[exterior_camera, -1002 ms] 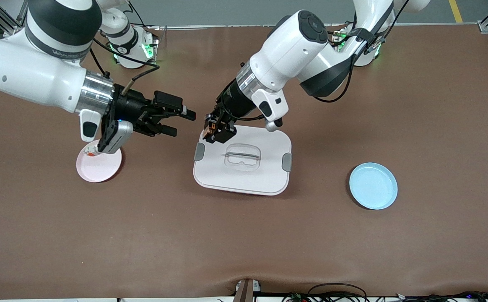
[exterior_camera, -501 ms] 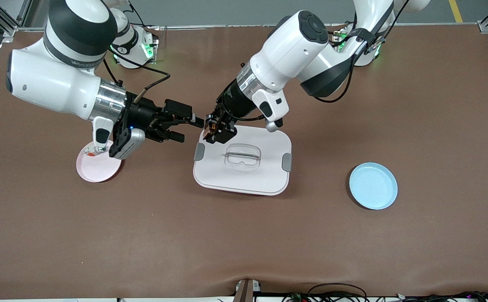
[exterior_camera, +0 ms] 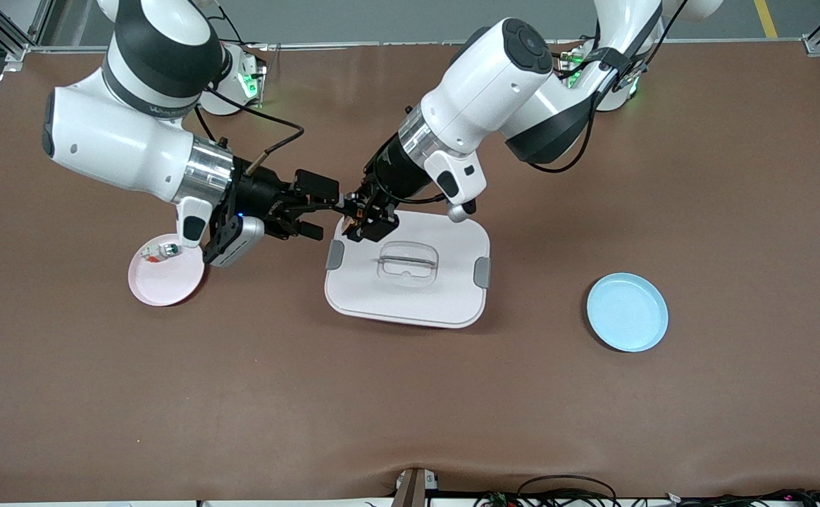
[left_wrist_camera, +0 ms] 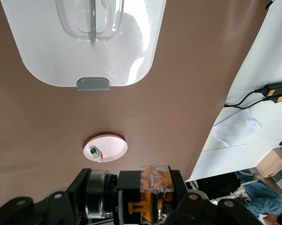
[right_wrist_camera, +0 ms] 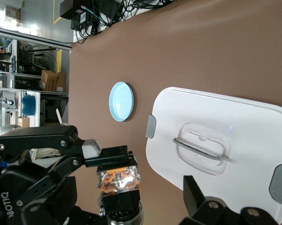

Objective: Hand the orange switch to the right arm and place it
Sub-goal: 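Close the right gripper on the switch beside the left gripper, then open the left gripper and pull it back while the right gripper holds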

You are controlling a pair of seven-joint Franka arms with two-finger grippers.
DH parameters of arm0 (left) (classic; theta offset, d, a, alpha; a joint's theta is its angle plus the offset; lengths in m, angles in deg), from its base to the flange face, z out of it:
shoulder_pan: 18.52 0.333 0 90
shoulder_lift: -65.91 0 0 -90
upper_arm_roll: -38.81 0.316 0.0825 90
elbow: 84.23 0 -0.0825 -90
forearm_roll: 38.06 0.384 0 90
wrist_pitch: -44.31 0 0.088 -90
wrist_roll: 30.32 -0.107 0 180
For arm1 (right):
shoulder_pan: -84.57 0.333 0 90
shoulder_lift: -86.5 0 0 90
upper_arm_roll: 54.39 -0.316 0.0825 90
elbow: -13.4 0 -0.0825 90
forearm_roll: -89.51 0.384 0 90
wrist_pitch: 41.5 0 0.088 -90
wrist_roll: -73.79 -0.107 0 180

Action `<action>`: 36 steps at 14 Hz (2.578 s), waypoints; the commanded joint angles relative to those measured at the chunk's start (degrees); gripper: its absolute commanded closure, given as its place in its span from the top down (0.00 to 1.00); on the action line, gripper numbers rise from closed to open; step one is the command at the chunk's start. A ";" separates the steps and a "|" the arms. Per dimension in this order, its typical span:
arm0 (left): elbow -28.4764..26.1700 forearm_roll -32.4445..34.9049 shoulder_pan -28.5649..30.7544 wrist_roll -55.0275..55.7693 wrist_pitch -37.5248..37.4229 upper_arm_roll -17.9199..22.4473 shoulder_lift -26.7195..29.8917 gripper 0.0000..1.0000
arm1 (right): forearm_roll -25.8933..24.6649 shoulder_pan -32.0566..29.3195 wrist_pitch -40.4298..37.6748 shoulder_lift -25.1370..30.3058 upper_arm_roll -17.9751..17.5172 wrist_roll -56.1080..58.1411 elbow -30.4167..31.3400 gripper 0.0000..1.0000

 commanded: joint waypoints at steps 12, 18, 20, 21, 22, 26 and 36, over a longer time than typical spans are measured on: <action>0.07 0.38 0.09 1.40 0.50 0.03 0.46 0.22 | 1.91 2.33 3.00 -0.56 0.49 -1.83 1.34 1.00; 0.07 0.30 0.09 1.40 0.50 0.03 0.46 0.22 | 2.44 2.33 2.91 -0.56 0.58 -1.40 1.17 0.52; 0.07 0.30 0.09 1.40 0.50 0.03 0.46 0.22 | 2.44 2.33 2.39 -0.47 0.49 -2.01 0.73 0.00; 0.07 0.30 0.09 1.40 0.50 0.03 0.46 0.22 | 2.44 2.33 2.47 -0.56 0.49 -1.67 0.73 0.00; 0.07 0.30 0.09 1.40 0.50 0.03 0.46 0.22 | 2.44 2.33 2.38 -0.56 0.49 -1.49 0.73 0.00; 0.07 0.38 0.09 1.40 0.50 0.03 0.46 0.22 | 2.44 2.33 2.47 -0.56 0.49 -1.40 0.73 0.00; 0.07 0.47 0.18 0.96 0.50 0.12 0.54 1.00 | 1.83 2.42 2.47 -0.82 0.58 0.43 0.64 0.00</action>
